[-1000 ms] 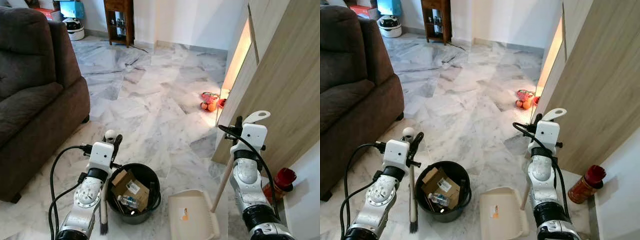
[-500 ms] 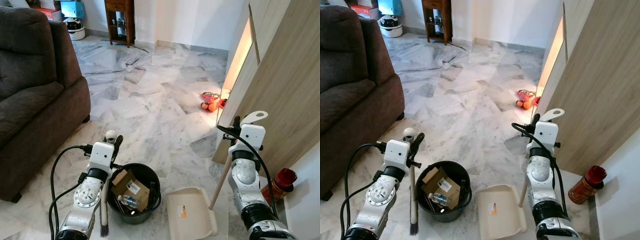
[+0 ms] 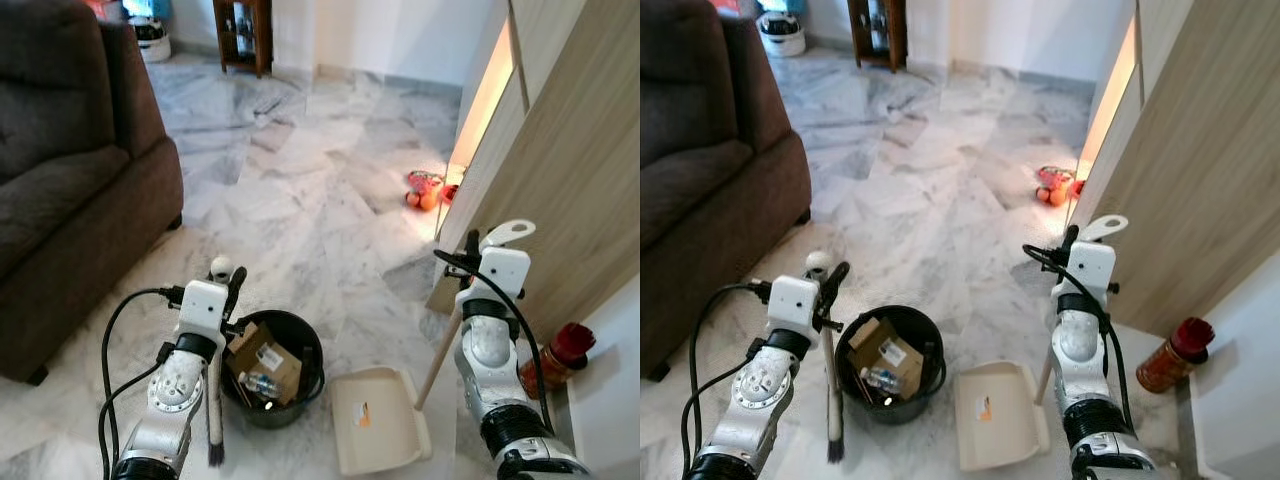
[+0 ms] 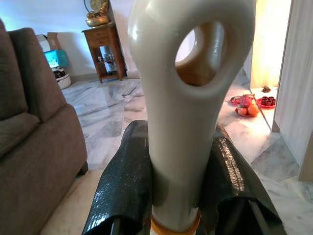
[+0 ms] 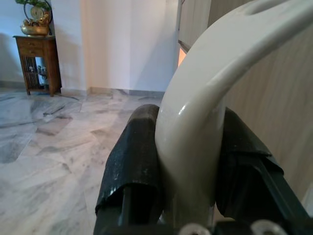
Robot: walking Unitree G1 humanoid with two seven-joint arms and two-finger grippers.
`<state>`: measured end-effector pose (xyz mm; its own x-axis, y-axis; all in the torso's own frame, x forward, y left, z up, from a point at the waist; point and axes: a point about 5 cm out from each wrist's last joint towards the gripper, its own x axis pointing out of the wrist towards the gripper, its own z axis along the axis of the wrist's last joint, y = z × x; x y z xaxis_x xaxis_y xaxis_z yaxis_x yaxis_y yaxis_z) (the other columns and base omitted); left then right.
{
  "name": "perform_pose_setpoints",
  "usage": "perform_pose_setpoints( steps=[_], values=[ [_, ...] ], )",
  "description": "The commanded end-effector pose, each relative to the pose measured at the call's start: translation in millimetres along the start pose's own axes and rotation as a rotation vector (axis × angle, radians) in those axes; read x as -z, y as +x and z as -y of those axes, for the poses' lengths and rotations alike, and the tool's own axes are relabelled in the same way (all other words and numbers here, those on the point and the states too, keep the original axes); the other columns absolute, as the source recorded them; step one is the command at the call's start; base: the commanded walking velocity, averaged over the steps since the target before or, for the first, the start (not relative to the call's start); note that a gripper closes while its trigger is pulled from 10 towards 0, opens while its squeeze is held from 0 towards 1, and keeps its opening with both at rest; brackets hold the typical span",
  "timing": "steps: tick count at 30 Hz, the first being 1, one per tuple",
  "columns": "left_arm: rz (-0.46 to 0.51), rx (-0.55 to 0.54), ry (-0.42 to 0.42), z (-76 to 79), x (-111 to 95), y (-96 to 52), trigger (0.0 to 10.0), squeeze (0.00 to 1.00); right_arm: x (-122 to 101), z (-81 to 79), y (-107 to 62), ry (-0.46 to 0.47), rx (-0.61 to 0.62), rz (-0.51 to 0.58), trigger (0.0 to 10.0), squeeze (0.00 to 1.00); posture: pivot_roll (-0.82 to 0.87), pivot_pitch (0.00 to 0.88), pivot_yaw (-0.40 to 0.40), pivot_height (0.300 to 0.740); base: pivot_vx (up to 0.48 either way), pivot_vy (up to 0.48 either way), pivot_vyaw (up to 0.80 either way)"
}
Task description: Sweep floor
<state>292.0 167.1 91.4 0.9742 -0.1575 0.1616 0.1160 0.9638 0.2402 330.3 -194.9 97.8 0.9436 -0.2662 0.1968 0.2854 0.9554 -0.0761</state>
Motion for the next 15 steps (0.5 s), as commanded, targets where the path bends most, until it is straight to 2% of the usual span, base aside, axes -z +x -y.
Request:
perform_pose_setpoints(
  steps=[1, 15],
  values=[
    [0.047, 0.003, 0.013, -1.3, -10.1, 4.2, 10.0, 0.00, -8.1, -1.2, 5.3, 0.013, 0.001, 0.041, 10.0, 0.00, 0.06, 0.000, -0.041, 0.740, -0.319, 0.000, 0.00],
    [0.043, 0.008, 0.010, -1.0, -9.4, 3.9, 10.0, 0.00, -6.4, -1.9, 4.1, 0.012, -0.005, 0.036, 10.0, 0.00, 0.05, 0.000, -0.037, 0.740, -0.318, 0.000, 0.00]
  ],
)
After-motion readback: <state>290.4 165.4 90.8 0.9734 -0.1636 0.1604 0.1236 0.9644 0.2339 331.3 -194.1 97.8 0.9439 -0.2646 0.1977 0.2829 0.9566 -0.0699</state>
